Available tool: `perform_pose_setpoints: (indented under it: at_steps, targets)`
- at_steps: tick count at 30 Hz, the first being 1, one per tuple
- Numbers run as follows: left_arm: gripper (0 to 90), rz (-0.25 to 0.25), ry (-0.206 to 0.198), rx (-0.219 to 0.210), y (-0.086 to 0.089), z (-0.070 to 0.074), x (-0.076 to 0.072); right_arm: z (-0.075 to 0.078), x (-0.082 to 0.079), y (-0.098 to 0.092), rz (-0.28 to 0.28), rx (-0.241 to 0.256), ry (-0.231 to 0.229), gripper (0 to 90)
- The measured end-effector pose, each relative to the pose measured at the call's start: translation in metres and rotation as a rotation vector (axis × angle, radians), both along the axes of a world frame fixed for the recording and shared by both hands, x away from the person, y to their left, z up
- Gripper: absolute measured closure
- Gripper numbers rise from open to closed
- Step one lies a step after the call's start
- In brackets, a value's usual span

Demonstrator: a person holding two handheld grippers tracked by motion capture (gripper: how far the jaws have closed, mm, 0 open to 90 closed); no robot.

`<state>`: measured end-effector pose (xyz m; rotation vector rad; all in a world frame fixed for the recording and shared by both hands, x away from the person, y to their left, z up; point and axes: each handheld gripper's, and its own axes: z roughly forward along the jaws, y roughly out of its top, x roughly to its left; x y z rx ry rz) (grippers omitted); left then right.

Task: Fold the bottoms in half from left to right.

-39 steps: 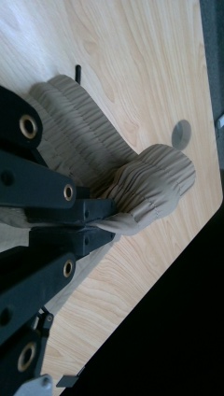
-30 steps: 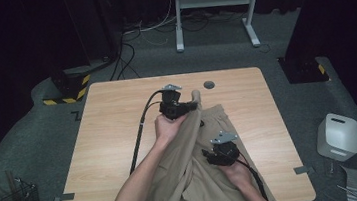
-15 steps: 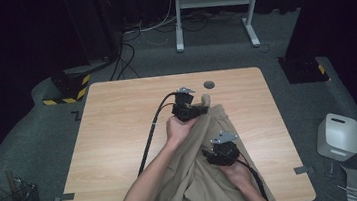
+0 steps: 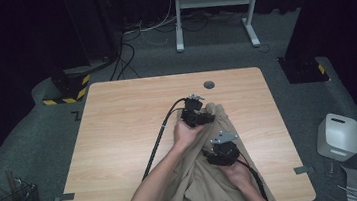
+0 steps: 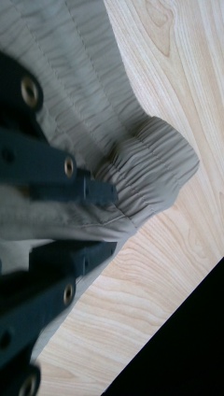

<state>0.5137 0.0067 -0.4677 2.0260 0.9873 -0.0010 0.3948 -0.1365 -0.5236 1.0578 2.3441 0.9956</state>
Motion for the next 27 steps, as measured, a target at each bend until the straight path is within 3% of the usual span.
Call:
perform_pose_setpoints:
  at_steps: [6, 12, 15, 22, 27]
  targets:
    - [51.8, 0.003, -0.041, 0.004, 0.012, 0.018, -0.007, 0.0, 0.0, 0.0, 0.001, 0.0, -0.001, 41.1]
    - [47.3, 0.012, -0.056, -0.006, 0.039, 0.033, -0.019, 0.0, 0.0, 0.0, -0.001, 0.002, 0.005, 41.0]
    - [46.3, 0.004, -0.059, 0.012, 0.054, 0.036, -0.028, 0.0, 0.001, -0.001, -0.001, 0.004, 0.008, 40.7]
    - [45.1, -0.033, -0.026, -0.025, 0.091, 0.023, -0.071, 0.0, 0.002, -0.001, -0.004, 0.012, 0.015, 40.3]
    - [45.2, -0.052, -0.024, -0.022, 0.098, 0.012, -0.091, 0.0, 0.002, -0.002, -0.008, 0.014, 0.017, 41.1]
